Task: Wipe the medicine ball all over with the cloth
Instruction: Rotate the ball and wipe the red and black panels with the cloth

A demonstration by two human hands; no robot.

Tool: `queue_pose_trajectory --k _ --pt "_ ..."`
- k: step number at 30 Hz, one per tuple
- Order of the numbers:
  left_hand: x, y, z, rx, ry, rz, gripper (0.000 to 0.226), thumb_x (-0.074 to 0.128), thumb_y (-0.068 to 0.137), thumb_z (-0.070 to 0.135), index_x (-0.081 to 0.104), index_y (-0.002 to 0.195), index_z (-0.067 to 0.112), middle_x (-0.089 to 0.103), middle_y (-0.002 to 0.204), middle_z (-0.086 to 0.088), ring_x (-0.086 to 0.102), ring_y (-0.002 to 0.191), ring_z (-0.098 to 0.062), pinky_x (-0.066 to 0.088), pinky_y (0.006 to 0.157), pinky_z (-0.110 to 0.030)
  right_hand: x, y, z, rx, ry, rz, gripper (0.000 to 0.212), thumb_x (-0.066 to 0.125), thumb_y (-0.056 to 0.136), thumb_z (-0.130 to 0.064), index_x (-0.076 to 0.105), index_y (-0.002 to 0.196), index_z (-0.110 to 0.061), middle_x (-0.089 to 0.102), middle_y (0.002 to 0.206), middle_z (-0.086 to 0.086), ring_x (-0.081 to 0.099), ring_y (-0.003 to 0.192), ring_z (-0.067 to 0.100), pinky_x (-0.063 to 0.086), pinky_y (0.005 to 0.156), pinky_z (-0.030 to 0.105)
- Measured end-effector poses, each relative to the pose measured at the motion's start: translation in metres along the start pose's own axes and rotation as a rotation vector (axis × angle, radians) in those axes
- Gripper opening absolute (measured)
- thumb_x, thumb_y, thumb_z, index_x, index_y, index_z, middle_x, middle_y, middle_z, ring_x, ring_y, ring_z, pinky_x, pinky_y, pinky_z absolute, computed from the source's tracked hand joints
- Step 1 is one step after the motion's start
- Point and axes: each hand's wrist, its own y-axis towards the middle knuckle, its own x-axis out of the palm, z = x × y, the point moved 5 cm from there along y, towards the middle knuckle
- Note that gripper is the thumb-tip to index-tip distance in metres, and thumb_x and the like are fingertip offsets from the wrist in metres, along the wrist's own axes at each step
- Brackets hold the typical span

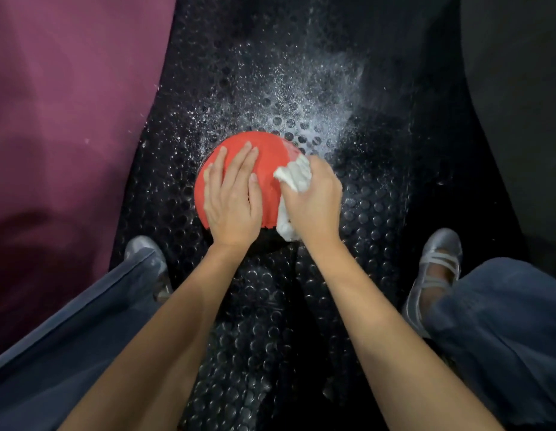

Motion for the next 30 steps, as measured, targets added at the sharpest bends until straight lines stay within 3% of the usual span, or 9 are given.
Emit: queue_pose_trajectory --k 6,9,11,14,16,19,24,27,30 --pt "-0.002 -0.004 0.006 0.041 -0.02 -0.044 0.045 0.029 0.1 0.024 0.056 0.135 0.014 0.052 0.142 0.001 0.033 0.141 -0.025 0.018 0.118 -0.044 -0.013 -0.058 0.046 0.248 0.011 -0.204 0.02 0.067 0.075 -0.017 0.059 0.092 -0.009 0.061 0.086 -0.001 0.056 0.077 0.012 0.042 0.071 0.024" --pt "0.0 -0.01 0.017 0.058 -0.055 -0.109 0.046 0.03 0.101 0.027 0.049 0.14 0.013 0.047 0.147 -0.001 0.027 0.144 -0.025 0.017 0.118 -0.047 -0.03 -0.032 0.068 0.483 0.223 0.013 0.023 0.056 0.071 -0.021 0.059 0.091 -0.01 0.061 0.086 -0.001 0.057 0.079 0.013 0.044 0.067 0.013" --pt "0.001 -0.017 0.02 0.024 -0.133 -0.151 0.051 0.034 0.101 0.034 0.039 0.147 0.012 0.038 0.153 -0.002 0.021 0.146 -0.02 0.012 0.12 -0.043 -0.038 -0.013 0.092 0.682 0.451 0.082 0.028 0.05 0.067 -0.021 0.059 0.092 -0.01 0.058 0.084 0.001 0.056 0.079 0.016 0.044 0.062 0.016" --pt "-0.001 -0.03 0.016 -0.098 -0.182 -0.152 0.08 0.047 0.091 0.057 0.021 0.153 0.015 0.017 0.161 0.0 0.009 0.149 -0.016 -0.001 0.122 -0.038 -0.038 0.007 0.119 0.827 0.838 -0.054 0.04 0.044 0.06 -0.021 0.057 0.093 -0.004 0.052 0.078 0.006 0.056 0.063 0.016 0.043 0.056 0.019" --pt "-0.003 -0.037 0.009 -0.312 -0.192 -0.152 0.112 0.055 0.073 0.078 0.009 0.156 0.019 0.003 0.163 0.001 0.0 0.15 -0.018 -0.008 0.12 -0.041 -0.037 0.02 0.132 0.892 0.903 -0.065 0.043 0.048 0.06 -0.023 0.064 0.094 -0.003 0.054 0.086 0.011 0.057 0.071 0.022 0.044 0.067 0.027" --pt "-0.003 -0.048 0.003 -0.642 -0.343 -0.247 0.14 0.068 0.05 0.08 -0.006 0.155 0.024 -0.011 0.162 0.003 -0.007 0.149 -0.02 -0.003 0.12 -0.052 -0.028 0.035 0.144 0.931 0.874 -0.134 0.039 0.045 0.067 -0.021 0.071 0.086 0.0 0.064 0.089 0.016 0.062 0.079 0.027 0.047 0.076 0.032" --pt "-0.002 -0.055 -0.008 -0.926 -0.537 -0.288 0.149 0.077 0.039 0.068 -0.01 0.153 0.031 -0.013 0.162 0.006 0.0 0.15 -0.021 0.012 0.12 -0.048 -0.006 0.045 0.147 1.002 0.819 -0.201 0.038 0.036 0.089 -0.023 0.065 0.072 -0.005 0.061 0.065 0.007 0.061 0.057 0.019 0.048 0.06 0.021" --pt "-0.001 -0.055 -0.017 -0.996 -0.616 -0.308 0.153 0.078 0.033 0.068 -0.009 0.153 0.031 -0.004 0.162 0.004 0.009 0.148 -0.021 0.018 0.119 -0.048 0.007 0.048 0.146 0.909 0.822 -0.338 0.048 0.033 0.097 -0.024 0.063 0.061 -0.014 0.057 0.054 -0.001 0.056 0.049 0.01 0.044 0.054 0.019" --pt "-0.001 -0.052 -0.019 -0.978 -0.666 -0.311 0.149 0.079 0.033 0.066 -0.003 0.154 0.033 0.006 0.16 0.002 0.022 0.144 -0.021 0.026 0.115 -0.045 0.014 0.046 0.14 0.795 0.76 -0.383 0.027 0.042 0.099 -0.024 0.056 0.078 -0.015 0.057 0.054 -0.006 0.055 0.048 0.004 0.045 0.052 0.017"
